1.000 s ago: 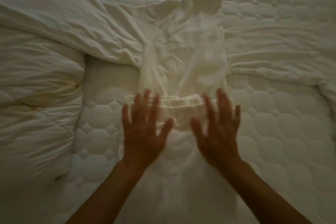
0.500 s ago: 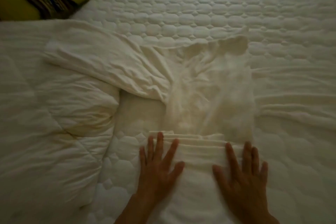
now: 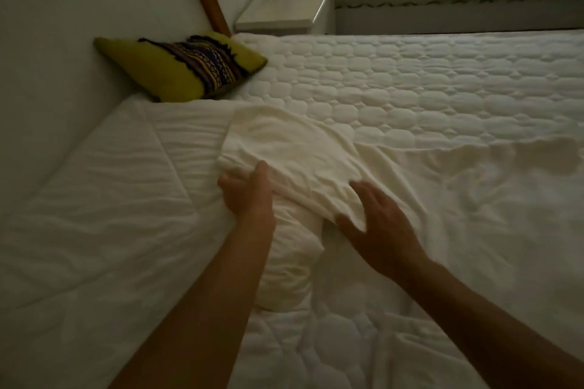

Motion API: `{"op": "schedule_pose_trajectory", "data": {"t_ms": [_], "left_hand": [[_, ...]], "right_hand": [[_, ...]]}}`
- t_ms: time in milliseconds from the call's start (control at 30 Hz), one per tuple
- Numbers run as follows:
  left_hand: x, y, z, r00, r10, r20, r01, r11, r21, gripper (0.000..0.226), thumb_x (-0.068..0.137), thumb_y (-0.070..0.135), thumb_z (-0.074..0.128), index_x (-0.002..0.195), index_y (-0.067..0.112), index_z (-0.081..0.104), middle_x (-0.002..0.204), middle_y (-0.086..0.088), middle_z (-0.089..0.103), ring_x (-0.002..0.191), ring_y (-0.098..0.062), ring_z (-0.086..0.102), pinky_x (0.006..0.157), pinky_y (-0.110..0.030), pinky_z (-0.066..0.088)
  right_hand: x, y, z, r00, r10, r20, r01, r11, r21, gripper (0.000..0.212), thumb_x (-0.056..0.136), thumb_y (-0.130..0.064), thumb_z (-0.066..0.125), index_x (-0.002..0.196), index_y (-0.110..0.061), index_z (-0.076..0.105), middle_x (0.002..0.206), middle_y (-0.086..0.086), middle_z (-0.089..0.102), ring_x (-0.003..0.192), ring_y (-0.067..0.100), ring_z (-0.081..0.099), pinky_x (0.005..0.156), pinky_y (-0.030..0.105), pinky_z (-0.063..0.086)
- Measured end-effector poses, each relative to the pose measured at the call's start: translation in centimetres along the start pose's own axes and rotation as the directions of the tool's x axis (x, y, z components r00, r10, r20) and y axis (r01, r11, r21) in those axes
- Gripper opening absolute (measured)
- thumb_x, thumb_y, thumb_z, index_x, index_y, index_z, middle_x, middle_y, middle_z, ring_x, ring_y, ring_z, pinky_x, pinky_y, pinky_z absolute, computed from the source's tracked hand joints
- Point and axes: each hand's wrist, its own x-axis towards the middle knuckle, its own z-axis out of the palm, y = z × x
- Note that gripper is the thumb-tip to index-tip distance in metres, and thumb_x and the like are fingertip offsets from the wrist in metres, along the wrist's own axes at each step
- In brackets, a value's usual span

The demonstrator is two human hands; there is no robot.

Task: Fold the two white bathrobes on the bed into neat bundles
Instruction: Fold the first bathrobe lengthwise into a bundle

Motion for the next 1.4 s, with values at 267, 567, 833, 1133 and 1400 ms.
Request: {"op": "schedule_pose_trajectory", "data": {"t_ms": [267,567,833,1133,1400], "left_hand": [[6.8,1.3,0.0,0.936,-0.105,0.336,0.211,0.932,-0.295,0.028,0.078,0.020,0.084,0.102,0.015,0.071,0.106,-0.009,0.075,0.089,-0.026,0.074,0.072,-0.039,0.062],[-0.8,4.2,1.6,0.752,0.480,0.451,-0.404,0.877,-0.259,0.028,0.093,0.032,0.069,0.116,0.036,0.053,0.099,0.022,0.063,0.090,0.015,0.063,0.081,-0.010,0.052],[-11.0,1.8,11.4,0.523,0.642,0.560,-0.715,0.689,-0.122,0.050,0.102,0.051,0.045,0.145,0.027,0.050,0.145,0.012,0.051,0.132,-0.001,0.045,0.105,-0.008,0.031],[-17.4,-9.4,20.7,0.258,0.019,0.966,-0.964,-0.063,0.259,0.083,0.087,0.082,0.026,0.159,0.042,0.009,0.171,-0.001,-0.005,0.156,-0.024,-0.005,0.121,-0.060,0.005],[-15.5,-10.6,17.1,0.137,0.165,0.977,-0.979,-0.126,0.158,0.118,0.063,0.102,0.018,0.160,0.035,0.017,0.170,-0.006,0.006,0.156,-0.030,0.004,0.120,-0.059,0.014]], "right_hand": [[10.2,-11.4,5.1,0.995,-0.101,0.007,0.102,0.994,-0.036,0.081,0.090,-0.049,0.067,0.155,-0.018,0.030,0.152,0.008,0.041,0.134,0.028,0.044,0.106,0.038,0.040],[11.0,-11.3,2.0,0.905,0.106,-0.413,0.016,0.959,0.282,0.053,0.089,-0.031,0.073,0.136,-0.015,0.055,0.113,0.005,0.072,0.098,0.021,0.069,0.085,0.033,0.054],[7.2,3.8,-12.7,0.666,0.626,-0.406,0.047,0.507,0.860,0.010,0.085,-0.028,0.076,0.081,-0.024,0.068,0.085,0.000,0.073,0.086,0.021,0.071,0.078,0.047,0.062],[-7.1,27.9,-14.9,0.307,0.942,0.136,-0.579,0.071,0.812,0.031,0.080,-0.016,0.084,0.098,0.002,0.068,0.080,0.016,0.071,0.065,0.023,0.069,0.052,0.033,0.060],[-6.5,28.7,-15.1,0.262,0.953,0.154,-0.396,-0.040,0.917,0.042,0.078,-0.029,0.086,0.104,-0.005,0.064,0.093,0.012,0.069,0.080,0.024,0.071,0.075,0.039,0.064]]}}
